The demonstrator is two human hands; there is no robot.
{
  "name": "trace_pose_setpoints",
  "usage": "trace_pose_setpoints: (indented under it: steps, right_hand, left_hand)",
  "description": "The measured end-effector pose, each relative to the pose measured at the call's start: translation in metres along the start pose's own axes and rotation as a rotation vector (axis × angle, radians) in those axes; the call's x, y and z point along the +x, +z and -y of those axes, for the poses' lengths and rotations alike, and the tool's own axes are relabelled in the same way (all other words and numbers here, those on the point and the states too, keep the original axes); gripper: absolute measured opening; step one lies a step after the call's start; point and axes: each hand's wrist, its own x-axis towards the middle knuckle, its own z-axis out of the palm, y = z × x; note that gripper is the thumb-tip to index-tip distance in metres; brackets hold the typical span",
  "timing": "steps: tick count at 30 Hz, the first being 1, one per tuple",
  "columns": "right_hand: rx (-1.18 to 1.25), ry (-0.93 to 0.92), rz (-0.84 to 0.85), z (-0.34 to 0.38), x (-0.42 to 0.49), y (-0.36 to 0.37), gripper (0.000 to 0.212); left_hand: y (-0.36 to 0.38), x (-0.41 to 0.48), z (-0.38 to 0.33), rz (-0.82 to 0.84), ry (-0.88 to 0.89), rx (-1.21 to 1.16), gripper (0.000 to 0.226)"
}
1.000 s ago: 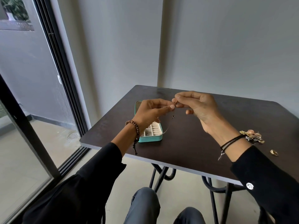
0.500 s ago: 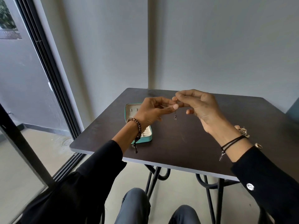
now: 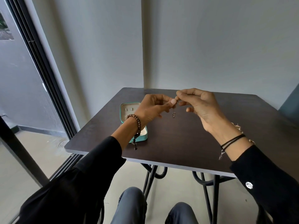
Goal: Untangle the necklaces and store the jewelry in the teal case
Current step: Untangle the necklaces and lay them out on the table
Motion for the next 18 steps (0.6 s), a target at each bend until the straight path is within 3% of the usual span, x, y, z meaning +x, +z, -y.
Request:
trace_pose_setpoints:
  steps: [18]
  right_hand:
    - [0.127,-0.033,-0.004,-0.009,-0.0004,-0.0007,0.017]
  left_hand:
    - [-0.0007,-0.0054,-0.0034,0.042,-0.031,-0.024,0.027]
